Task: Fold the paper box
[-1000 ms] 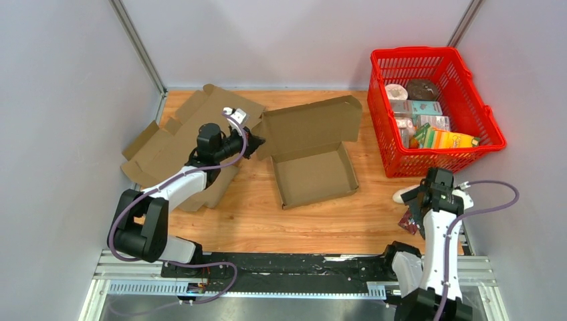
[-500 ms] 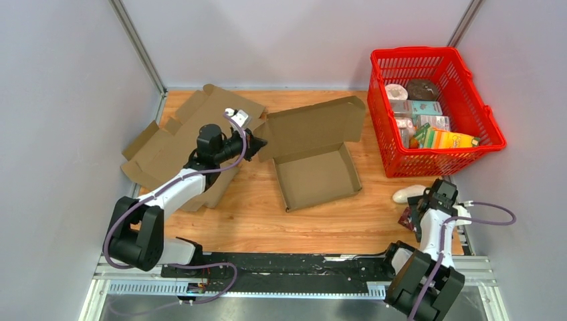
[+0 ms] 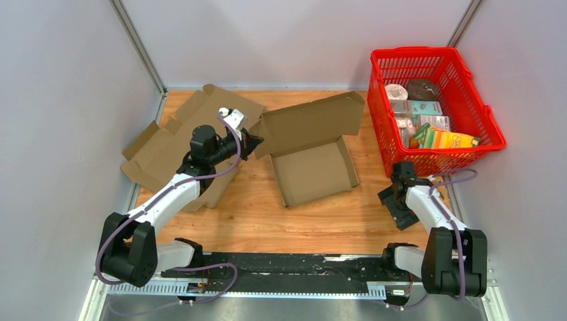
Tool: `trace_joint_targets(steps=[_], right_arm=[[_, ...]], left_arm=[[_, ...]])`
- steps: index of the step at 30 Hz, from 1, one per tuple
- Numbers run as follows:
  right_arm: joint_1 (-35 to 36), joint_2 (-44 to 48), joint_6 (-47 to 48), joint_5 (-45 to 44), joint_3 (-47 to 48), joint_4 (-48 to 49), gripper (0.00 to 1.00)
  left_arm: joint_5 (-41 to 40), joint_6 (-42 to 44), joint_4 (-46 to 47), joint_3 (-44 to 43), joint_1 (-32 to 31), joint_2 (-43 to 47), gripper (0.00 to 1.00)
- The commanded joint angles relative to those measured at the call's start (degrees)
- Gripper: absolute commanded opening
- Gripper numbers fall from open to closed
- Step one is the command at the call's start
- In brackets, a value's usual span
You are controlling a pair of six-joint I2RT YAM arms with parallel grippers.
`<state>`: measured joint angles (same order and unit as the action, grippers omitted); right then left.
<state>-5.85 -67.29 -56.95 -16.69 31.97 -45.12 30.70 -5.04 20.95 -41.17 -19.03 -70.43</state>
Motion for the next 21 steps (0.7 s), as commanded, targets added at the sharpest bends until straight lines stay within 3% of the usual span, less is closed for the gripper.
trace_joint_targets(steps=[1, 8, 9, 12, 15, 18, 19, 21], right_arm=[[9.43, -1.80, -10.72, 2.63, -0.59, -2.95, 0.91], [28.59, -3.64, -17.68, -0.18, 2.47, -4.00, 0.81], [32.61, -4.08, -16.89, -1.32, 5.53, -5.40, 0.82], [35.55, -1.64, -15.91, -8.52, 9.42, -12.50, 0.87], [31.27, 7.38, -15.82, -17.47, 8.47, -15.08, 0.91], [19.33, 17.17, -14.95, -17.33, 4.69, -13.86, 0.77], [15.12, 18.93, -13.55, -16.80, 2.42, -12.72, 0.67], [1.15, 21.40, -8.72, -13.83, 0.30, -8.52, 0.59]], left_arm=[[-0.03, 1.17, 2.43, -0.14, -0.13, 0.83, 0.00], [1.03, 1.17, 2.34, -0.41, -0.13, -0.67, 0.00], [0.86, 1.08, 2.34, -0.32, -0.13, -0.67, 0.00], [0.77, 1.26, 2.52, 0.21, -0.13, -0.14, 0.00], [0.68, 1.43, 2.43, 0.39, -0.13, -0.14, 0.00], [0.85, 0.91, 3.22, 0.56, -0.13, -0.93, 0.00], [1.03, 0.56, 3.48, 0.48, -0.13, -1.11, 0.00], [1.03, -0.32, 3.75, 0.12, -0.13, -1.98, 0.00]])
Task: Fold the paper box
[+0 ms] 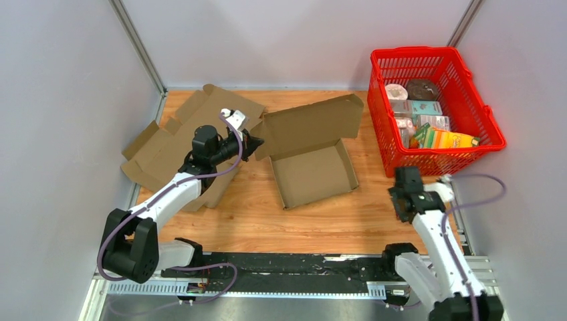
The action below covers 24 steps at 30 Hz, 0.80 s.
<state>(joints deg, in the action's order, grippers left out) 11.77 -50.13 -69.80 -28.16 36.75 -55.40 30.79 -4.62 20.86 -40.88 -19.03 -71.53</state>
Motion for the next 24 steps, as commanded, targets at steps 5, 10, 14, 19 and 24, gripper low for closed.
trace_joint_targets(steps=[5, 10, 14, 19, 24], right_arm=[[-33.72, -3.62, 13.45, 4.07, -7.31, 13.10, 0.42], [-36.91, -10.86, 19.25, 7.33, -5.73, 20.58, 0.27], [-36.91, -12.27, 20.84, 7.94, -7.57, 26.03, 0.27], [-35.60, -16.31, 19.89, 11.81, -6.78, 23.41, 0.23], [-29.89, -14.92, 14.08, 16.28, -8.18, 15.68, 0.25]], left_arm=[[1.91, 0.57, -0.46, -2.36, -0.13, -2.04, 0.00], [2.52, 0.58, 0.05, -2.45, -0.13, -1.69, 0.00], [3.14, 0.31, 0.94, -2.45, -0.13, -2.04, 0.00], [2.44, 1.19, 0.32, -2.36, -0.13, -2.21, 0.00], [2.44, 1.37, 0.32, -2.18, -0.13, -2.39, 0.00]])
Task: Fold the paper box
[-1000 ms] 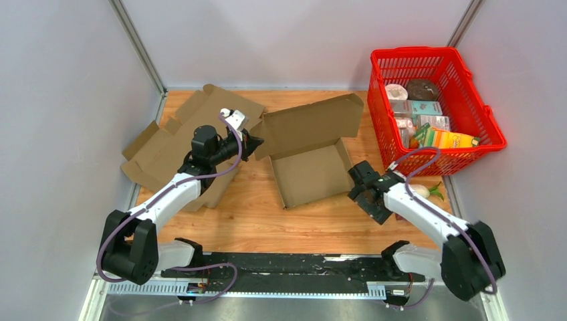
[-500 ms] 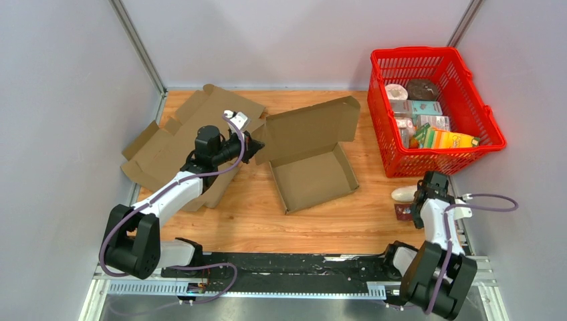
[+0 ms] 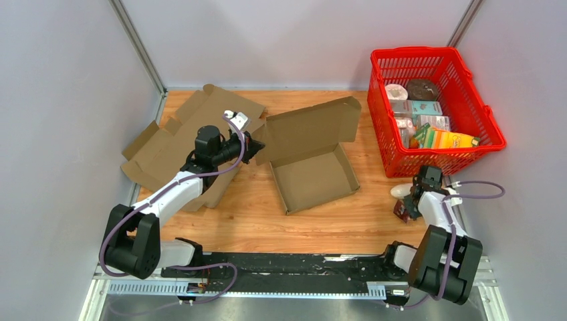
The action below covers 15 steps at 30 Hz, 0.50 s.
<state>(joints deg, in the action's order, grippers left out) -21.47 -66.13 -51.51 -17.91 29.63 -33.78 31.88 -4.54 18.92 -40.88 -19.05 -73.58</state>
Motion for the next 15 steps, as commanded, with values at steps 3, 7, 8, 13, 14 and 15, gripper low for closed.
trace_joint_targets(steps=[3, 7, 8, 13, 14, 15], right_arm=[[10.47, 3.98, -8.42, 5.61, -2.20, -10.24, 0.28], [21.18, 5.48, -15.54, 7.97, -2.91, -14.64, 0.31], [24.78, 5.40, -16.95, 8.50, -2.56, -15.87, 0.31], [44.89, 2.34, -21.80, 6.93, 1.83, -17.37, 0.34], [47.12, 1.10, -19.88, 6.84, 3.40, -16.94, 0.37], [49.31, -0.22, -17.60, 5.62, 6.99, -17.98, 0.43]], left_arm=[[1.26, 1.55, 2.09, -2.10, -0.11, -0.34, 0.00], [1.08, 1.63, 1.91, -2.10, -0.11, -0.51, 0.00], [1.08, 1.81, 1.83, -2.18, -0.11, -0.51, 0.00], [0.82, 2.16, 1.65, -2.10, -0.11, -0.69, 0.00], [0.82, 2.25, 1.56, -2.10, -0.11, -0.77, 0.00], [0.73, 2.16, 1.74, -2.10, -0.11, -0.86, 0.00]])
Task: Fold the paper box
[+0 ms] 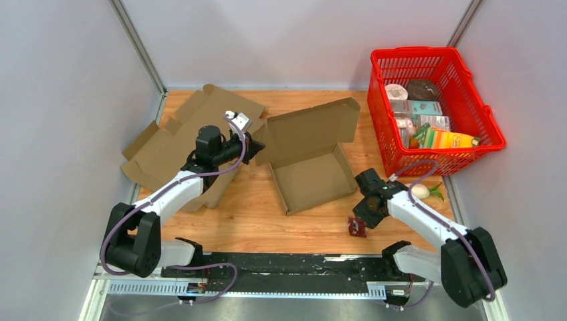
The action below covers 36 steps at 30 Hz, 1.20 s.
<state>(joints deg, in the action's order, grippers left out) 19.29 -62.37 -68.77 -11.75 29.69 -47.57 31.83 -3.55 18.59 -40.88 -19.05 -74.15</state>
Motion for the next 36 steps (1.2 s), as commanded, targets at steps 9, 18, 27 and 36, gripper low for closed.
trace_joint_targets(steps=[9, 18, 27, 36], right_arm=[[18.06, -7.34, 15.78, -4.17, 15.31, -14.91, 1.00], [11.82, 4.19, 19.72, 1.54, 6.34, -4.82, 1.00], [11.74, -6.17, 23.25, 6.04, 7.49, -2.53, 1.00], [11.39, -9.78, 22.19, 7.35, 5.91, -0.51, 1.00]], left_arm=[[2.35, 0.21, 2.68, -2.27, -0.11, -1.00, 0.00], [3.67, -0.58, 3.64, -2.36, -0.11, -1.96, 0.00], [4.29, -0.49, 3.65, -2.01, -0.11, -1.35, 0.00], [4.99, -0.58, 4.17, -1.83, -0.11, -1.43, 0.00]])
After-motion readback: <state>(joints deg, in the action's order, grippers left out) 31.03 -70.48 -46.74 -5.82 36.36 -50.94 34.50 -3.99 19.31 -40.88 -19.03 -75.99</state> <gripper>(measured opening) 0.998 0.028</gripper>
